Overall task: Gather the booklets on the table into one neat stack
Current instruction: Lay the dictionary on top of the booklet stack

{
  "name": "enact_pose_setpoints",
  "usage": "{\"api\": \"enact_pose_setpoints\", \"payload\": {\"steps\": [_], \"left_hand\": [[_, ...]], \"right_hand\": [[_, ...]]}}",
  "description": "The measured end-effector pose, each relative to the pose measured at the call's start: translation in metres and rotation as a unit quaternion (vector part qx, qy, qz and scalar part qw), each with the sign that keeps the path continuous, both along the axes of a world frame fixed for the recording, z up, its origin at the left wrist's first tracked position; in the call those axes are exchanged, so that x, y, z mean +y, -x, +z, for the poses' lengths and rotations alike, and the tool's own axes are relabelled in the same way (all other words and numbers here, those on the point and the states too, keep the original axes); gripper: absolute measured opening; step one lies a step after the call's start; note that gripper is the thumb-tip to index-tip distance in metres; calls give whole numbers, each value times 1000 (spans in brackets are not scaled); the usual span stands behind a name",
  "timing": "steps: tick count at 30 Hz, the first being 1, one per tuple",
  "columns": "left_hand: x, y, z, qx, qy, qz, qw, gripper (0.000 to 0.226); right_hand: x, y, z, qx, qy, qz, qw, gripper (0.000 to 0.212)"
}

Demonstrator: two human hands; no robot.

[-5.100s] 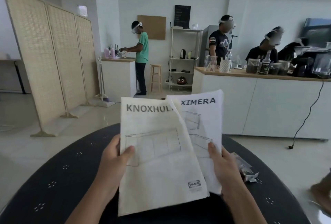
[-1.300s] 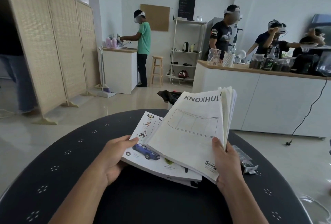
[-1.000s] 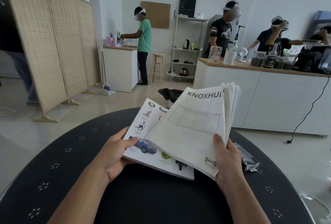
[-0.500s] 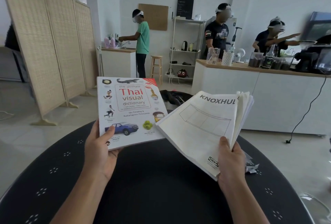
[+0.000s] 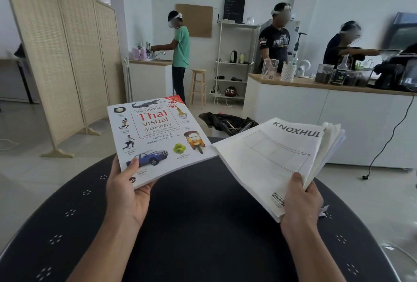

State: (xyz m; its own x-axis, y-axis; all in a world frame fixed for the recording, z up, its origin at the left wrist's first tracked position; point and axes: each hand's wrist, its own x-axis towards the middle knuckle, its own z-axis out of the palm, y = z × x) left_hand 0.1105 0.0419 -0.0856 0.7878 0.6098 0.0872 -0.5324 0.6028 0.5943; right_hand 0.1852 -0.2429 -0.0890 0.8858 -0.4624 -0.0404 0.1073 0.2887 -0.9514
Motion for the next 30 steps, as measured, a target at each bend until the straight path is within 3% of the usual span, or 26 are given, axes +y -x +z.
{"api": "enact_pose_setpoints", "payload": {"steps": [6,12,19,24,30], "left_hand": [[0,0,-2,-8,32,-14,999,43],[-6,-2,1,14,0,-58,998,37],[-15,-8,-2,104,-130,-139,976,34],[-12,-10,-2,151,-223,-126,955,35],[-8,-8,-7,229,-324,-163,903,24]], "right_hand": [[0,0,-2,-24,29,-21,999,21],[4,-1,-2,-5,-9,62,998,20],[15,5,2,-35,73,202,976,29],[16,12,5,-30,107,267,957,32],[14,16,7,7,142,325,935,35]]}}
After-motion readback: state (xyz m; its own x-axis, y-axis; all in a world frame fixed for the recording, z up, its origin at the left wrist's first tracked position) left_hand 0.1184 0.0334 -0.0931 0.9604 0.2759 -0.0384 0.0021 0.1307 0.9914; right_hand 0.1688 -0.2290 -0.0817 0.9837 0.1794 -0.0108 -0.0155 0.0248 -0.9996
